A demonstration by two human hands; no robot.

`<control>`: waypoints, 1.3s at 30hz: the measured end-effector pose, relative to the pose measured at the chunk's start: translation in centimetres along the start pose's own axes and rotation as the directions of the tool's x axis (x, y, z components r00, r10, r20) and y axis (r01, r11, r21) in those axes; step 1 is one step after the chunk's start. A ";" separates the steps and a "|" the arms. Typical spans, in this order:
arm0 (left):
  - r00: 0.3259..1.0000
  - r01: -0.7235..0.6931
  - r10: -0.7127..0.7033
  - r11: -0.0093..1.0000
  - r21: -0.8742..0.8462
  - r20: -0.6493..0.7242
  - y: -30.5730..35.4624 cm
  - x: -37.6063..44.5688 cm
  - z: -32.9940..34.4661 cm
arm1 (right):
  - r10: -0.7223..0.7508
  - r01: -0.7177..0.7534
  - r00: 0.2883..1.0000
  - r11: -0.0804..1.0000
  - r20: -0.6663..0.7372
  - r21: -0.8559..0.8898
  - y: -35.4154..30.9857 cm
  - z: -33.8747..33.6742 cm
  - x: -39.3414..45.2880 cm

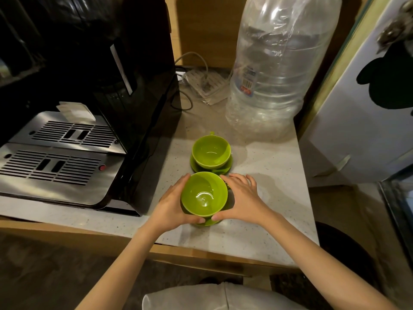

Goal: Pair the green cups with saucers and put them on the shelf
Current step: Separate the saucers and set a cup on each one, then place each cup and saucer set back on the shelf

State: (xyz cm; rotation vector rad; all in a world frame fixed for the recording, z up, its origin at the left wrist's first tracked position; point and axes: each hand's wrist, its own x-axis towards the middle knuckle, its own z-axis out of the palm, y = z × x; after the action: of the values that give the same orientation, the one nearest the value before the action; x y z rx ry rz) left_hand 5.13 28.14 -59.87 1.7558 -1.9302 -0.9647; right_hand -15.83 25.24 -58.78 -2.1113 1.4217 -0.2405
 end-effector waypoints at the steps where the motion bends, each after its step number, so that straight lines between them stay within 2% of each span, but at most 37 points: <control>1: 1.000 0.000 0.000 1.000 -0.003 -0.003 0.0 0.0 0.0 | 0.010 -0.010 1.000 1.000 0.005 -0.001 0.0 0.1 0.0; 6: 0.998 0.023 -0.020 0.999 -0.049 0.054 -0.5 -0.1 -0.3 | 0.075 -0.079 0.996 0.994 0.051 0.073 -0.1 -0.5 -0.6; 9: 0.990 0.121 -0.100 0.966 -0.230 0.101 -0.9 -0.8 -1.2 | 0.148 -0.150 0.989 0.961 0.025 0.231 1.2 -0.7 -1.1; 11: 0.979 0.198 -0.157 0.884 -0.423 0.131 -1.1 -1.4 -1.8 | 0.243 -0.218 0.970 0.856 0.007 0.468 2.2 -0.6 -1.3; 13: 0.967 0.254 -0.233 0.815 -0.521 0.106 -1.6 -1.6 -1.9 | 0.350 -0.287 0.936 0.675 0.048 0.680 2.8 -0.5 -1.4; 15: 0.937 0.311 -0.344 0.763 -0.566 0.051 -2.0 -1.2 -1.5 | 0.430 -0.380 0.889 0.493 0.161 0.782 2.9 -0.6 -1.3; 17: 0.901 0.374 -0.433 0.731 -0.570 0.036 -1.9 -0.8 -1.2 | 0.448 -0.466 0.852 0.415 0.270 0.781 2.8 -0.5 -1.2; 21: 0.874 0.452 -0.476 0.724 -0.521 0.097 -1.5 -0.1 -0.9 | 0.439 -0.553 0.822 0.466 0.363 0.691 2.5 -0.1 -0.6; 27: 0.849 0.525 -0.490 0.737 -0.425 0.199 -1.7 1.0 -1.1 | 0.421 -0.564 0.825 0.557 0.378 0.610 2.0 0.1 0.5; 39: 0.880 0.471 -0.437 0.748 -0.468 0.187 -1.9 1.3 -0.8 | 0.408 -0.500 0.865 0.673 0.290 0.545 2.4 1.5 1.6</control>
State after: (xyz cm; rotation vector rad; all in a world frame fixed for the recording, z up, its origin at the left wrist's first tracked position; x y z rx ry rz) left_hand 6.81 26.74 -60.81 1.9015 -1.1173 -1.5449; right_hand -16.42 23.73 -61.59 -1.1780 1.4825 -0.2878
